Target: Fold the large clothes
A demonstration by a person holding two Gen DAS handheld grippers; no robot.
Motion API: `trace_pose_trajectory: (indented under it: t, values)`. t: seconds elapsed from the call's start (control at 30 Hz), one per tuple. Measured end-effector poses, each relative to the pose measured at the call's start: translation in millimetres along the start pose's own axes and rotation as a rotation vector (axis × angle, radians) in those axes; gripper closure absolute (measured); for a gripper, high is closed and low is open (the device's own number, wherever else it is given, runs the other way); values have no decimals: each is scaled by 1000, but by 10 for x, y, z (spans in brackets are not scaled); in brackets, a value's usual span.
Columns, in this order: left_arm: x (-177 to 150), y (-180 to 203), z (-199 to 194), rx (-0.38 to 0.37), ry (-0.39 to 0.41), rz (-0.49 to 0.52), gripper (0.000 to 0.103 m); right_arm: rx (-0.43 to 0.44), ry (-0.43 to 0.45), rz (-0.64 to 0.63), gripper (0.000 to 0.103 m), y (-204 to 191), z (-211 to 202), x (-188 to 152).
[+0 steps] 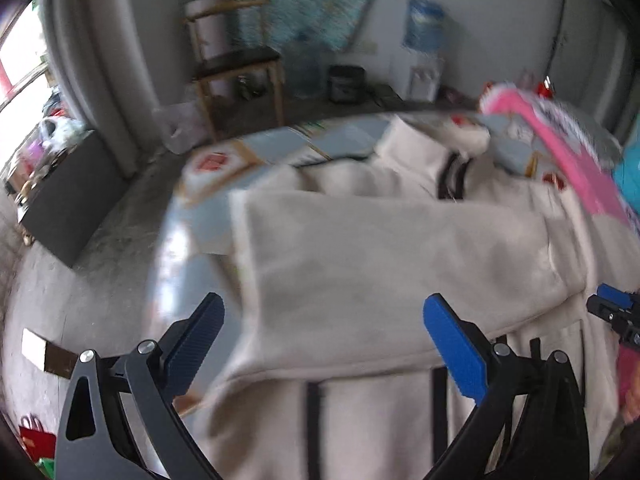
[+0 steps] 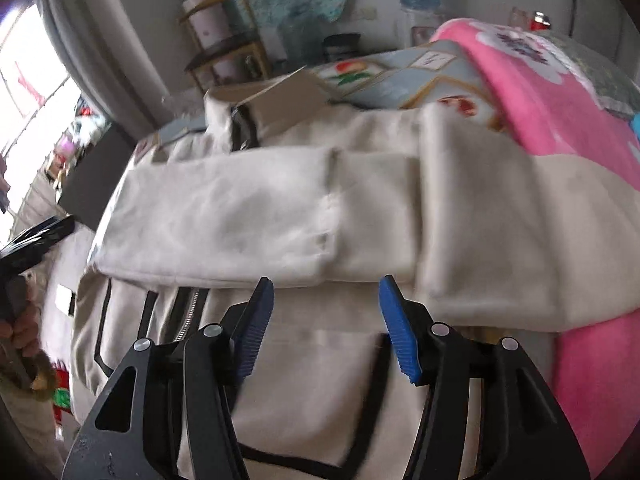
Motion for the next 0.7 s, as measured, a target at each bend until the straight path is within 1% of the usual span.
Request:
trace_pose_trajectory:
  t: [0.07,0.13,0.2,0.3,0.37,0.47,0.5,0.53,0.57,0.6,0.63,0.7]
  values:
    - [8,218,249,25,-20,23,4,-33,5,-35,46,-154,113,87]
    - [26,377,405,15,-25,31,4,-55,25,-57,38,-263,197,180]
    - [34,516,549,6,-42,27,4,-71,40,-68,38,-364,307,304]
    - [33,614,716,2,-60,25,4,-109,49,-74,38,-382,447,396]
    - [-1,665,860,11,-87,30,4,-135,45,-59,37,-329,562,410]
    - [-27,648,893,-6,-54,-4,4,-162,33,-40,36,-216,711,366]
    - [-36,637,892,-15,-40,-12,4,-171,49,-54,32,-217,712,353]
    - [-37,644,893,-14,-29,-9,4,-179,51,-74,26,-232,718,332]
    - [-47,645,889,-13,-16,-7,4,-188,51,-84,23,-245,724,316]
    - [-53,646,888,-16,-16,-8,4,-200,45,-85,15,-250,734,301]
    - [-53,647,888,-18,-21,-6,4,-210,30,-74,11,-243,744,289]
    - [-62,656,891,-21,-28,3,4,-202,0,-40,7,-204,763,291]
Point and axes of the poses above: each gripper's, at about its wrist camera, not at the fingertips, and z roughly the way its jaws point, y to its right, x to its top, the point moved 7 cm from there along z, roughly the way its jaws point, and after that the axes turned 9 degrees about -y, right-handed, at the moved point
